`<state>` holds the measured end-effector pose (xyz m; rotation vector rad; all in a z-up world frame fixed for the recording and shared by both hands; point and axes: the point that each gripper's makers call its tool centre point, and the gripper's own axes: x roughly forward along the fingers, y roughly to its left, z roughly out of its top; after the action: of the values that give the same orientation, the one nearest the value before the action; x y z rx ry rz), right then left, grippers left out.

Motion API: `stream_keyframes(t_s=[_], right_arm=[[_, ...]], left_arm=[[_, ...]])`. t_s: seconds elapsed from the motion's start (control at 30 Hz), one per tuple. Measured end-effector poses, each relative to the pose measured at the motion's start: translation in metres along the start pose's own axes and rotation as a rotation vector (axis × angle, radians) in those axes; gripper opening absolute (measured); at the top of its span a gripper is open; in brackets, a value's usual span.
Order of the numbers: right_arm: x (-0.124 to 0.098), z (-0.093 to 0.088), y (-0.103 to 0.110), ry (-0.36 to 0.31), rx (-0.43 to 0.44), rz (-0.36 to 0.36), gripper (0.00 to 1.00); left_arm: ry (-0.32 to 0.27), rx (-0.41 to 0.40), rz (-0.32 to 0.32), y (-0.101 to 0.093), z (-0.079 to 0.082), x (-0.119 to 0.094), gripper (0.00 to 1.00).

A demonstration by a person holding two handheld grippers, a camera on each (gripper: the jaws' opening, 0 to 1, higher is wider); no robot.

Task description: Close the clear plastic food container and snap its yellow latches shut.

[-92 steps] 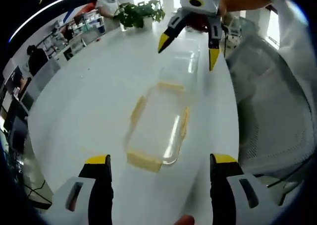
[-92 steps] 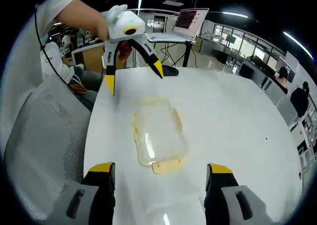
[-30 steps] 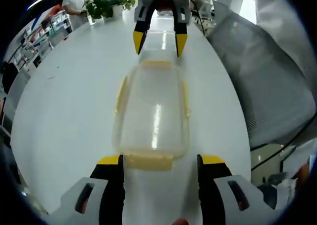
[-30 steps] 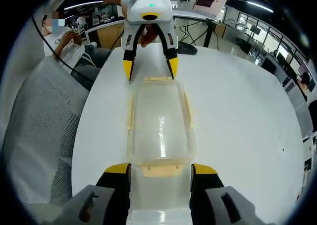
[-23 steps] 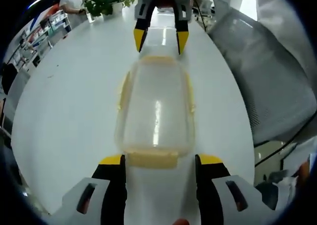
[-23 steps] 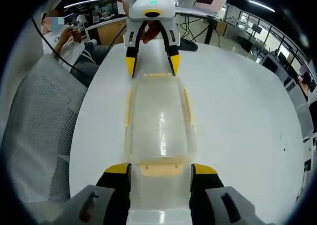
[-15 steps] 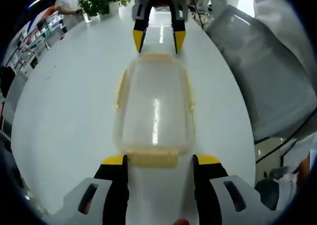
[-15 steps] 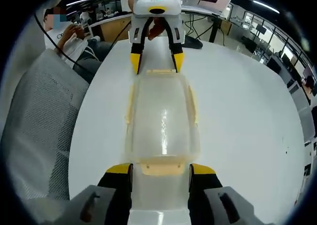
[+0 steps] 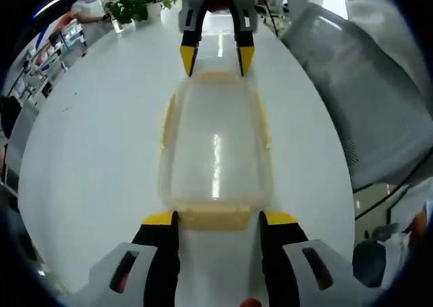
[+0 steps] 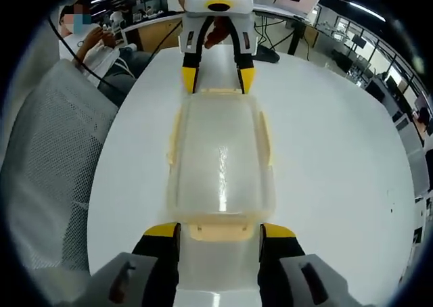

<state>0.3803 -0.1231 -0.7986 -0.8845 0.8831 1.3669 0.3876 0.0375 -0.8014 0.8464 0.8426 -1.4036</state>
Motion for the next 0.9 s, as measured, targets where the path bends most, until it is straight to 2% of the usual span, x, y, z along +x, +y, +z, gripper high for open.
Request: stream_keyframes(t_s=[0.27,0.57,0.7,0.77,0.9], right_arm=[[0.0070,-0.0054,0.0004,0.021,0.007,0.013,0.44],[0.0065,-0.0033,-0.0008,0.007,-0.001,0.011,0.46],[0.0060,-0.0030,0.0009,0.004,-0.004,0.012,0.44],[0.0052,-0.0044,0.0004,0.012,-0.008,0.012,0.37],[0.0055,-0.0041,0.0002,0.014,-0.008,0.010,0.37]], left_arm=[[-0.007,0.001,0.001,0.0013,0.0008,0.0010,0.46],[-0.011,0.001,0.002,0.0018,0.0022,0.0009,0.40],[-0.009,-0.003,0.006,0.0018,0.0020,0.0009,0.39],[-0.008,-0.013,0.010,0.0021,0.0015,0.0012,0.39],[0.004,-0.011,0.015,0.0005,0.0032,0.0026,0.38]])
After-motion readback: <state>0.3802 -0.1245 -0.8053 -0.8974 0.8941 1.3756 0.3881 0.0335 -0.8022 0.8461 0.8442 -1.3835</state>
